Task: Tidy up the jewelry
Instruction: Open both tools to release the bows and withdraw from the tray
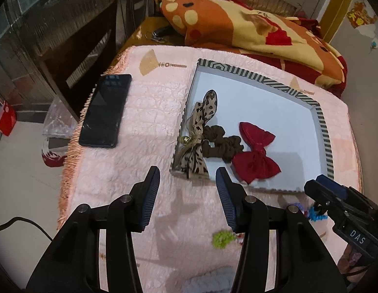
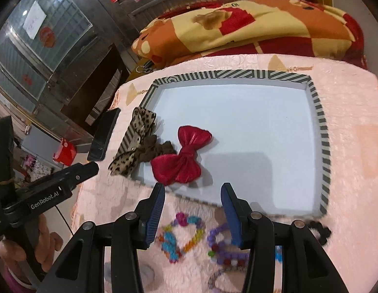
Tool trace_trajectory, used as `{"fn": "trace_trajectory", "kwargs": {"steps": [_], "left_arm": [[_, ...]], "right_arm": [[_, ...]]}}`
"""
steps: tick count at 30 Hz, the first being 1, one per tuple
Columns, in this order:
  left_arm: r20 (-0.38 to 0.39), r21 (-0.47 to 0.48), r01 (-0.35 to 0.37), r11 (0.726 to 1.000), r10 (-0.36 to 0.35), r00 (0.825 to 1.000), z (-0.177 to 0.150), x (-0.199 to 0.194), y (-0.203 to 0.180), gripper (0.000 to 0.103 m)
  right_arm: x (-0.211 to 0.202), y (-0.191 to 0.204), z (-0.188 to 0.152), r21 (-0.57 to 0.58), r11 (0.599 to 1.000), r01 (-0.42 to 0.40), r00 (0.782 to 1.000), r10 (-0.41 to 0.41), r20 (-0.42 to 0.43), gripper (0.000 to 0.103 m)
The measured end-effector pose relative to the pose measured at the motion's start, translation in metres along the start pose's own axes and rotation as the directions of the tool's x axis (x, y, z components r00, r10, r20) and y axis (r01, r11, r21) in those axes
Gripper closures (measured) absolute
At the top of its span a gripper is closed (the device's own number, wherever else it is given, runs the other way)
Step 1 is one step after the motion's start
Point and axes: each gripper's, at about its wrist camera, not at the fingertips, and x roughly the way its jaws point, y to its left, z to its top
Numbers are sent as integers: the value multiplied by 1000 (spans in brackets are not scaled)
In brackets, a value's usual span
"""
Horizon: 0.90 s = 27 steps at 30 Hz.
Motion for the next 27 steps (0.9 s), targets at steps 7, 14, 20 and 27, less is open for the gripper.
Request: {"fn": "trace_trajectory", "kwargs": {"steps": [7, 14, 20, 27], "left_arm": [[29, 32, 5, 999, -6, 1000, -26, -21, -6, 56], [40, 70, 11, 997, -14, 999, -51, -35, -13, 56], [39, 93, 21, 995, -25, 999, -69, -43, -16, 56], [36, 114, 20, 993, -24, 999, -86, -48, -18, 55]], "right_arm": [[-22, 9, -30, -15, 999, 38, 999, -37, 18, 57], [-38, 12, -59, -5, 998, 70, 997, -70, 32, 55], [-48, 14, -79, 14, 997, 76, 996, -76, 44, 46], [-53, 21, -95, 9, 996, 84, 996, -85, 40, 44]]}}
